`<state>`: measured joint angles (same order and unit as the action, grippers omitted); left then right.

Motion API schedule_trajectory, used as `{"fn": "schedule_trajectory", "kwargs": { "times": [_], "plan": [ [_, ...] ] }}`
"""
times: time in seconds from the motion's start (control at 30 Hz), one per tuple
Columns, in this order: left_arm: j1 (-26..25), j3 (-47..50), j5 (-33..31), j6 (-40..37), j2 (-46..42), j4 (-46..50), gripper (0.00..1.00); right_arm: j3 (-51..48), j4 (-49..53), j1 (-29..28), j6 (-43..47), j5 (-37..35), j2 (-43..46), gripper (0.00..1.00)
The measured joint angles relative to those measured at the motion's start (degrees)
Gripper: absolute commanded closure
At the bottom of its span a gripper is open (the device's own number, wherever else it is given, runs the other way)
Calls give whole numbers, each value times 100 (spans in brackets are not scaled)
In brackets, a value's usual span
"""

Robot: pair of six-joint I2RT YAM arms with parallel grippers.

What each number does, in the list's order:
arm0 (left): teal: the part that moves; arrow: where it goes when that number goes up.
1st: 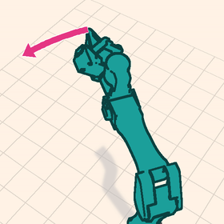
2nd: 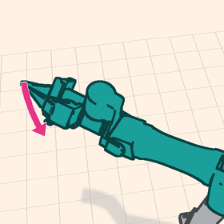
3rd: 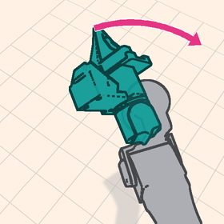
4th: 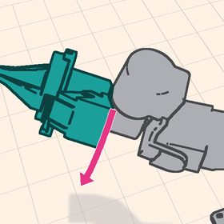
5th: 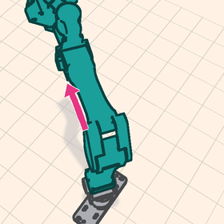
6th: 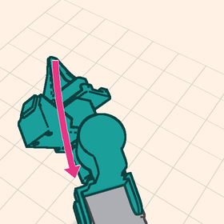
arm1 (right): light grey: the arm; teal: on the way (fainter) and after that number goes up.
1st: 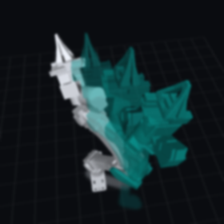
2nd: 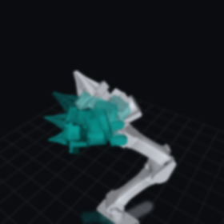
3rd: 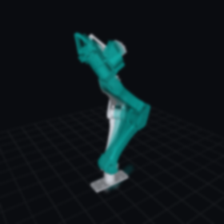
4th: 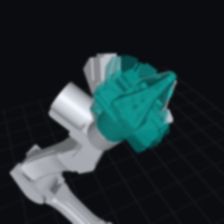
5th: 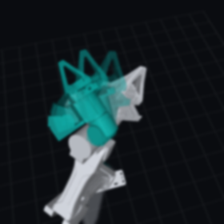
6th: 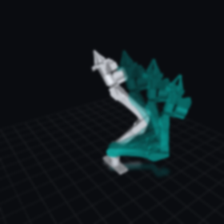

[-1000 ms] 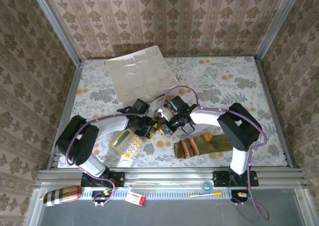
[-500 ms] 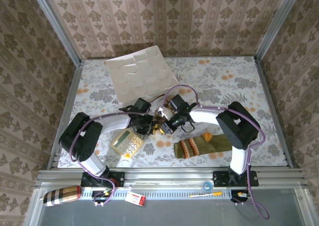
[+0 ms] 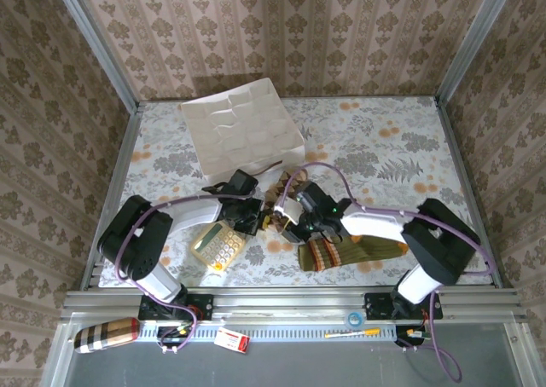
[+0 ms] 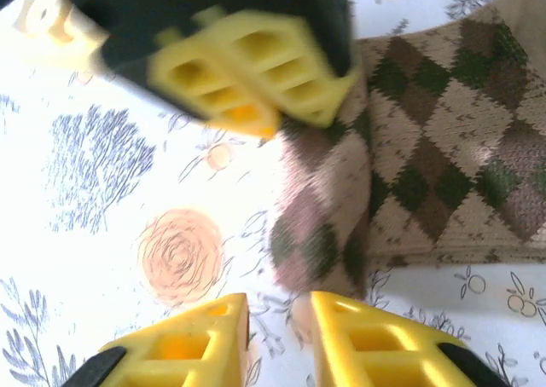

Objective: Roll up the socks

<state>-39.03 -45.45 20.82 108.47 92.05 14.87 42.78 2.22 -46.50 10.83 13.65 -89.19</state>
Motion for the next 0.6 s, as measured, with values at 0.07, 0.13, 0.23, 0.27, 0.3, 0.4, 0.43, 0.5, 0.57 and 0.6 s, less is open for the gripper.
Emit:
{"fn": "schedule_trajectory", "kwargs": {
  "times": [0.07,0.13,0.23,0.27,0.3,0.4,0.43,0.5,0.57,0.6],
  "plan": [
    [0,-103,2,0,46,177,100,-225,-177,-315,269,-415,223,68],
    [0,-201,15,-2,96,330,100,-369,-339,-638,555,-905,315,68],
    [0,-302,22,-2,157,470,100,-444,-529,-1025,931,-1585,313,67],
    [0,-323,26,-4,170,498,100,-444,-605,-1134,1064,-1814,297,67],
    [0,-343,33,-4,181,529,100,-444,-706,-1237,1215,-2050,275,67],
    [0,-374,37,-4,197,577,100,-385,-905,-1425,1561,-2524,116,67],
    [0,-376,39,-4,199,586,100,-345,-957,-1458,1646,-2638,28,67],
    [0,-378,42,-4,199,601,100,-254,-1027,-1491,1801,-2850,-177,67],
    [0,-382,44,-7,199,608,100,-199,-1137,-1491,1917,-3025,-376,67],
    [0,-382,52,-7,199,619,100,-160,-1178,-1491,1971,-3126,-492,68]
  ]
}}
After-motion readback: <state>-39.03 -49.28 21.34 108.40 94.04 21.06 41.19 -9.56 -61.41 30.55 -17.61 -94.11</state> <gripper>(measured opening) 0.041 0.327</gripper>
